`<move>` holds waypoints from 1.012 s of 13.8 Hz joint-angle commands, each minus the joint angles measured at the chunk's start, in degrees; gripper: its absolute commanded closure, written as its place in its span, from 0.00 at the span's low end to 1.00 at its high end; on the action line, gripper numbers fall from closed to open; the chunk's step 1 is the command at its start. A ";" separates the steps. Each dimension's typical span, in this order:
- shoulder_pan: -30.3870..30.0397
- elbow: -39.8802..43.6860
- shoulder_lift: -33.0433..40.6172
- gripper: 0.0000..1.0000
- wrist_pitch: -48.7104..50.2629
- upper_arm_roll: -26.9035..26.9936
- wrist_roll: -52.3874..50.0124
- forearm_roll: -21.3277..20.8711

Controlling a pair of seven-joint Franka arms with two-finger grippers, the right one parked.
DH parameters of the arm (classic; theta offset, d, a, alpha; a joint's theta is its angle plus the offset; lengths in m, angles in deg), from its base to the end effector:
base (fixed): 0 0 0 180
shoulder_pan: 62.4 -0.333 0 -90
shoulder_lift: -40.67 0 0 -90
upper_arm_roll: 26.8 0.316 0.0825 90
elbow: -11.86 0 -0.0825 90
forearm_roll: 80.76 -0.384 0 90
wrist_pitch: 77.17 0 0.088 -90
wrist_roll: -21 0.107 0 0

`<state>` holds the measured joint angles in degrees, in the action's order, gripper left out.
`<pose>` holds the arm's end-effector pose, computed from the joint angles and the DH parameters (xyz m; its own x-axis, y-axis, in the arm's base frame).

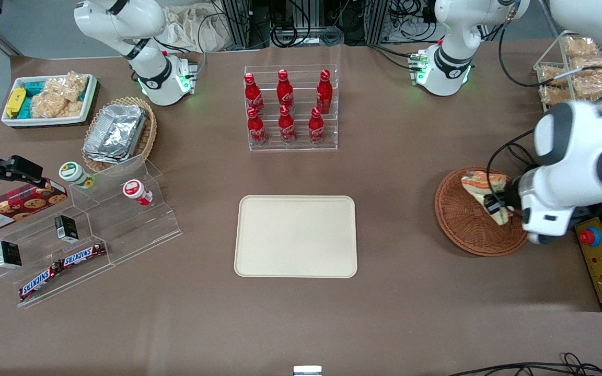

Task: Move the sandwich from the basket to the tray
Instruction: 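Carry the held sandwich with the left gripper over the cream tray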

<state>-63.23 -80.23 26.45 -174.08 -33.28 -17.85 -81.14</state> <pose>0.6161 -0.0543 0.4713 0.8254 0.5471 -0.1394 0.5405 -0.8371 -0.0848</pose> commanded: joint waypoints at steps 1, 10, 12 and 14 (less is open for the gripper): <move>0.13 13.05 -1.69 1.00 8.04 -0.37 0.08 1.79; 21.38 13.08 -15.55 1.00 -7.29 -4.51 2.64 -7.70; 24.63 13.43 -20.65 1.00 -13.54 -4.33 2.64 -7.97; 25.35 13.52 -24.35 1.00 -17.77 -4.33 2.73 -7.88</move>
<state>-38.04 -68.91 5.27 -189.83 -38.23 -16.22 -88.46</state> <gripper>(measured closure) 0.841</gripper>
